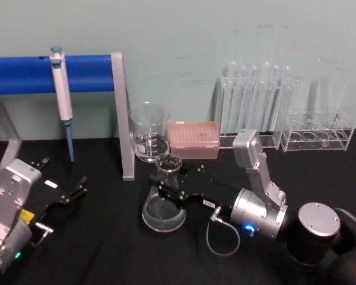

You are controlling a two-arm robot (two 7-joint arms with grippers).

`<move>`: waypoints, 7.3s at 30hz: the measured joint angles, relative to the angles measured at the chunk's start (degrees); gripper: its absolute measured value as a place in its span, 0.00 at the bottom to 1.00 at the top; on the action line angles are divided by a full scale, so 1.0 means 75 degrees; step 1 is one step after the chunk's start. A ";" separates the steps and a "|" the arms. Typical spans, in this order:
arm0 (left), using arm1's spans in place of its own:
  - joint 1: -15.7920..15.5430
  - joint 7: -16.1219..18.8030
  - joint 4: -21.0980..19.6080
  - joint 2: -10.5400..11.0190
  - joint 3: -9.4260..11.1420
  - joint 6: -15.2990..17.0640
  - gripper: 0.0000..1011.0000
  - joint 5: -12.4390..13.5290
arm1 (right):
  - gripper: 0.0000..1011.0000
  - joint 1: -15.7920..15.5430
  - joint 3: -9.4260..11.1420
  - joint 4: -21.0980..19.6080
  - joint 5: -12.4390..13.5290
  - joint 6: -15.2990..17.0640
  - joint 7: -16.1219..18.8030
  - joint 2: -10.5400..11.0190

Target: Grasp the erlenmeyer flask with one hand, shake it three times, then place it back.

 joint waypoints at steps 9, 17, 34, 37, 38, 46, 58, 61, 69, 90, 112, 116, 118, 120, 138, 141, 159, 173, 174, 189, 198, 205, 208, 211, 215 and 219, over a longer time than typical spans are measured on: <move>0.0000 0.0000 0.0000 0.0000 0.0000 0.0000 0.99 0.0000 | 0.45 -0.0344 0.0254 -0.0885 -0.0031 0.0129 -0.0719 0.0136; 0.0000 0.0000 0.0000 0.0000 0.0000 0.0000 0.99 0.0001 | 0.45 -0.0807 0.0522 -0.1731 -0.0254 0.0328 -0.1492 0.0230; 0.0000 0.0000 0.0000 0.0000 0.0000 0.0000 0.99 0.0000 | 0.45 -0.1574 0.0957 -0.2684 -0.0628 0.0737 -0.2317 0.0183; 0.0000 0.0000 0.0000 0.0000 0.0000 0.0000 0.99 0.0000 | 0.45 -0.1618 0.1001 -0.2712 -0.0687 0.0749 -0.2352 0.0158; 0.0000 0.0000 0.0000 0.0000 0.0000 0.0000 0.99 0.0000 | 0.45 -0.1626 0.1009 -0.2718 -0.0697 0.0749 -0.2354 0.0154; 0.0000 0.0000 0.0000 0.0000 0.0000 0.0000 0.99 0.0000 | 0.45 -0.1655 0.1048 -0.2739 -0.0776 0.0744 -0.2264 0.0110; 0.0000 0.0000 0.0000 0.0000 0.0000 0.0000 0.99 0.0000 | 0.45 -0.1571 0.0800 -0.2735 -0.0740 0.0607 -0.1700 0.0138; 0.0000 0.0000 0.0000 0.0000 0.0000 0.0000 0.99 0.0000 | 0.45 -0.1521 0.0676 -0.2735 -0.0719 0.0557 -0.1505 0.0189; 0.0000 0.0000 0.0000 0.0000 0.0000 0.0000 0.99 0.0000 | 0.45 -0.1415 0.0369 -0.2756 -0.0620 0.0453 -0.1105 0.0317; 0.0000 0.0000 0.0000 0.0000 0.0000 0.0000 0.99 0.0000 | 0.45 -0.1713 0.0404 -0.3066 -0.0610 0.0397 -0.1648 0.0377; 0.0000 0.0000 0.0000 0.0000 0.0000 0.0000 0.99 0.0000 | 0.45 -0.2851 0.1706 -0.3826 -0.1797 0.0556 -0.4103 -0.0014; 0.0000 0.0000 0.0000 0.0000 0.0000 0.0000 0.99 0.0000 | 0.45 -0.3061 0.1998 -0.3955 -0.1886 0.0734 -0.4449 -0.0124; 0.0000 0.0000 0.0000 0.0000 0.0000 0.0000 0.99 0.0000 | 0.45 -0.3111 0.2076 -0.3986 -0.1917 0.0771 -0.4521 -0.0155; 0.0000 0.0000 0.0000 0.0000 0.0000 0.0000 0.99 0.0000 | 0.45 -0.3171 0.2175 -0.4023 -0.1969 0.0814 -0.4610 -0.0189; 0.0000 0.0000 0.0000 0.0000 0.0000 0.0000 0.99 0.0001 | 0.45 -0.3049 0.2229 -0.3906 -0.2093 0.0928 -0.3858 -0.0315; 0.0000 0.0000 0.0000 0.0000 0.0000 0.0000 0.99 0.0000 | 0.45 -0.2936 0.2122 -0.3829 -0.2073 0.0927 -0.3530 -0.0293; 0.0000 0.0000 0.0000 0.0000 0.0000 0.0000 0.99 0.0001 | 0.45 -0.2183 0.1106 -0.3416 -0.1808 0.0790 -0.1967 0.0038; 0.0000 0.0000 0.0000 0.0000 0.0000 0.0000 0.99 0.0000 | 0.45 -0.1828 0.0532 -0.3254 -0.1576 0.0762 -0.1480 0.0276; 0.0000 0.0000 0.0000 0.0000 0.0000 0.0000 0.99 0.0000 | 0.45 -0.1816 0.0511 -0.3250 -0.1566 0.0762 -0.1476 0.0286; 0.0000 0.0000 0.0000 0.0000 0.0000 0.0000 0.99 0.0000 | 0.45 -0.1882 0.0587 -0.3246 -0.1512 0.0706 -0.2003 0.0272; 0.0000 0.0000 0.0000 0.0000 0.0000 0.0000 0.99 0.0000 | 0.45 -0.2214 0.1058 -0.3449 -0.1771 0.0751 -0.2802 0.0148; 0.0000 0.0000 0.0000 0.0000 0.0000 0.0000 0.99 0.0000 | 0.45 -0.2508 0.1529 -0.3658 -0.2041 0.0913 -0.3446 0.0036; 0.0000 0.0000 0.0000 0.0000 0.0000 0.0000 0.99 0.0000 | 0.45 -0.2634 0.1719 -0.3757 -0.2147 0.0997 -0.3675 -0.0006; 0.0000 0.0000 0.0000 0.0000 0.0000 0.0000 0.99 0.0000 | 0.45 -0.2744 0.1861 -0.3830 -0.2233 0.1062 -0.3827 -0.0042; 0.0001 0.0000 0.0000 0.0000 0.0000 0.0000 0.99 0.0000 | 0.45 -0.2878 0.2061 -0.3926 -0.2340 0.1147 -0.4026 -0.0105; 0.0000 0.0000 0.0000 0.0000 0.0000 0.0000 0.99 0.0000 | 0.45 -0.2969 0.2225 -0.3980 -0.2427 0.1186 -0.4147 -0.0167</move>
